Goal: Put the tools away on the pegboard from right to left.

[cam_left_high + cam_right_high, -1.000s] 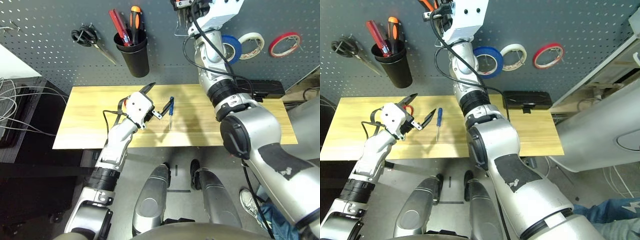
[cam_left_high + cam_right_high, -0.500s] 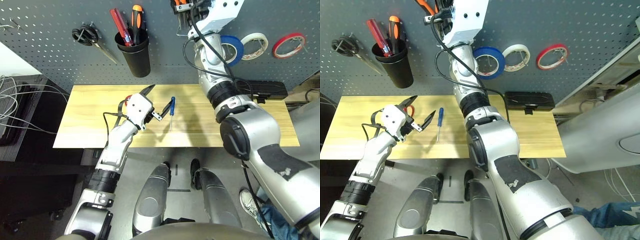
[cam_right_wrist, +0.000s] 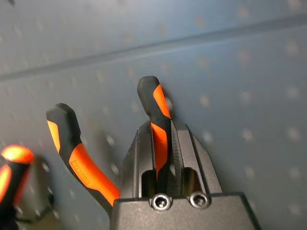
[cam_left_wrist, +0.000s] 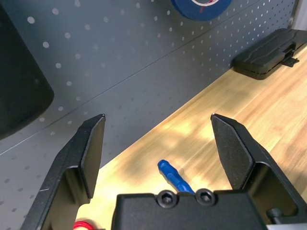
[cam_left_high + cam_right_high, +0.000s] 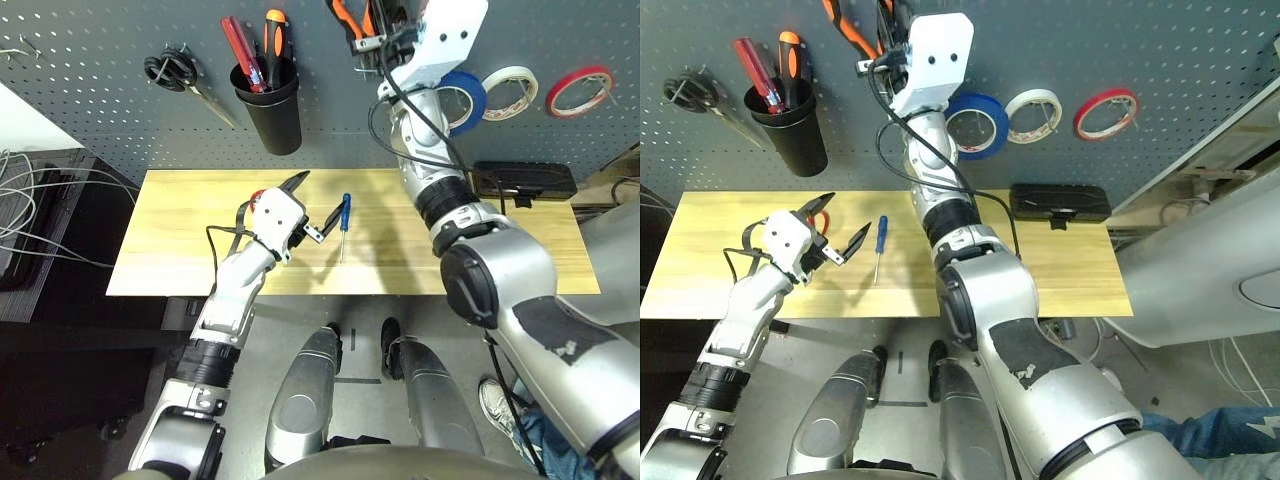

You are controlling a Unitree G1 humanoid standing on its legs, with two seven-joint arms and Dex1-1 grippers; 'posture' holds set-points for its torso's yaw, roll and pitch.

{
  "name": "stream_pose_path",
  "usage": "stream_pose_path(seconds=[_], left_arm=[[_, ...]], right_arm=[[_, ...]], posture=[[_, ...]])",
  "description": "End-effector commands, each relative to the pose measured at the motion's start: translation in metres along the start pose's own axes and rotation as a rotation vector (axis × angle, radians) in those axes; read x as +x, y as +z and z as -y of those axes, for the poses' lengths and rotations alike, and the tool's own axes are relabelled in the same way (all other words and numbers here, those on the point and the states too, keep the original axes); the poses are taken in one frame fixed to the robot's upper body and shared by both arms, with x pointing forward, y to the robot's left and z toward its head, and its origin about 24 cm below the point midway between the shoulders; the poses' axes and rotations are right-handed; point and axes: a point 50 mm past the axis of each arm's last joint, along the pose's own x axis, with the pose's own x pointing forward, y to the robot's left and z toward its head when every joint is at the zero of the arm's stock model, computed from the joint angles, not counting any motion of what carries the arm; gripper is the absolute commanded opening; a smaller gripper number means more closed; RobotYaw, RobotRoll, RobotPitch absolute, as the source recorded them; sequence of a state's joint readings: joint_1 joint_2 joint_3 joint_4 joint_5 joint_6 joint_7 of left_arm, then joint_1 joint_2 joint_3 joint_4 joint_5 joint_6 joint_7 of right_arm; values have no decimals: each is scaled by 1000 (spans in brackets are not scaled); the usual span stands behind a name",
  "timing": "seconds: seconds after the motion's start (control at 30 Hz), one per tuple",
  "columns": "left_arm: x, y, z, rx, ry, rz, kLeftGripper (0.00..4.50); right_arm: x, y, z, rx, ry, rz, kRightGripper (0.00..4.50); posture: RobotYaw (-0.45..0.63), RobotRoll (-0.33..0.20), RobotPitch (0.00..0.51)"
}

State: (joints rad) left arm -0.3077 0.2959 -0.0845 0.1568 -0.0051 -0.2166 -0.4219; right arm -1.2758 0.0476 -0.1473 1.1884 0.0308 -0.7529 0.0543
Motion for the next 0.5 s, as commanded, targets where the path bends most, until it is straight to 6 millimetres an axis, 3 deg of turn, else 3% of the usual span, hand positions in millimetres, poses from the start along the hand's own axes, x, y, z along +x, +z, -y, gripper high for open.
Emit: stream_pose_path(seconds=[0.03, 0.17, 0.5], left_arm=[[-2, -7, 4, -5, -23, -26, 4500], [1, -8, 4, -5, -34, -23, 4500], [9, -8, 4, -7, -51, -12, 4500]], right_arm=[[-2, -2, 1, -1, -15, -14, 271], [-5, -5, 3, -4, -17, -28, 271], [-8, -4, 10, 12, -25, -19, 3635]], posture=[[274, 0, 304], [263, 0, 295], [241, 0, 286]])
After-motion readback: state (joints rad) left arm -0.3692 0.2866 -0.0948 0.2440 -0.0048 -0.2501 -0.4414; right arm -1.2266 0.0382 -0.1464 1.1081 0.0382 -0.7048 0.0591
